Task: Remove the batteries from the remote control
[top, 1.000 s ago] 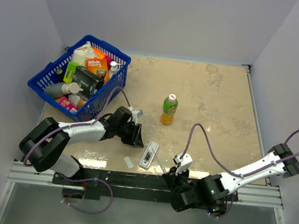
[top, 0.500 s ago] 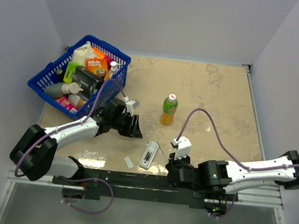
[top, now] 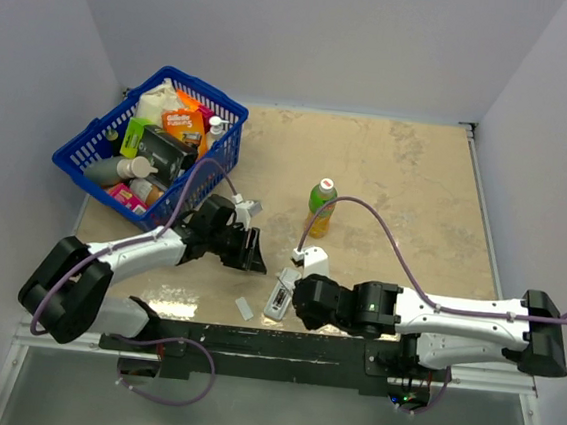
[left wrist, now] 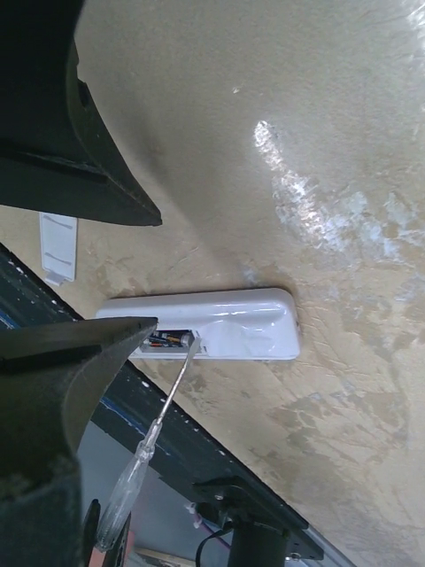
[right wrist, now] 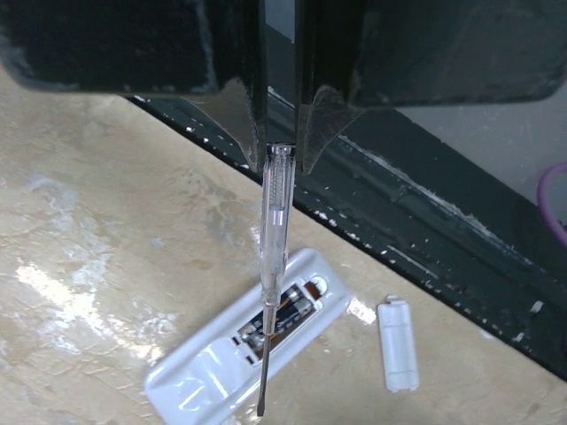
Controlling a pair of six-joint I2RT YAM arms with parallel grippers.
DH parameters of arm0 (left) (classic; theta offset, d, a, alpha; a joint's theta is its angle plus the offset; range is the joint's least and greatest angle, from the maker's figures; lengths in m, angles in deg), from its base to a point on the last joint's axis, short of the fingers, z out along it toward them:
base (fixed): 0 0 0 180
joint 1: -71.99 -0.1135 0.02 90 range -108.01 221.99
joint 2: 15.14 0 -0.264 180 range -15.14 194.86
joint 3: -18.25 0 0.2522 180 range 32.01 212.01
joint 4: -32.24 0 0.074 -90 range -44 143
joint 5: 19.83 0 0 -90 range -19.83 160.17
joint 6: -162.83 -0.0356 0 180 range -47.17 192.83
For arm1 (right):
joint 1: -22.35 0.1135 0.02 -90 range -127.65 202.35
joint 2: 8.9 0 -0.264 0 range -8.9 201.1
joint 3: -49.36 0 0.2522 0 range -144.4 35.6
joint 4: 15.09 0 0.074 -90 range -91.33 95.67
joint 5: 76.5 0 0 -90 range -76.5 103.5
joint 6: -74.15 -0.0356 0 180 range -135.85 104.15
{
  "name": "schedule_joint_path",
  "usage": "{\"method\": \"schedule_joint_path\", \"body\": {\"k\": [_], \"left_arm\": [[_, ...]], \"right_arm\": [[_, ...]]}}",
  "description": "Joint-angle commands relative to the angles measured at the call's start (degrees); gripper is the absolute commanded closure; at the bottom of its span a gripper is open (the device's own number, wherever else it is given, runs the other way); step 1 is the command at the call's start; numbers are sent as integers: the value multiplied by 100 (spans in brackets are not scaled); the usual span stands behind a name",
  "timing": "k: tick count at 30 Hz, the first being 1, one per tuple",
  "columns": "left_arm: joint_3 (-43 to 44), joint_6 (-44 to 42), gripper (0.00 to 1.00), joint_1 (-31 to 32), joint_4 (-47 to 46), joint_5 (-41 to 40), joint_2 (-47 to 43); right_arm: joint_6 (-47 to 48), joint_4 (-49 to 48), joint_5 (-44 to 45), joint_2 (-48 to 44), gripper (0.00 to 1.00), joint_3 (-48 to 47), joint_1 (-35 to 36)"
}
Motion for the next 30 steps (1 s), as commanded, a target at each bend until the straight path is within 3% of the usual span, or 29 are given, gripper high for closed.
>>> {"method": "schedule_joint_path", "body": {"k": [1,18,30], "left_arm": [[-169,37,52,-21,-465,404,135],[-381,81,53,-12,-904,668,294],[-434,248,53,85,-1124,826,399]], "right_arm": [[467,-251,-514,156,100,-257,-68],[608,733,-725,-90,100,-573,-68],[590,602,-1041,-100,100,-362,-76]]}}
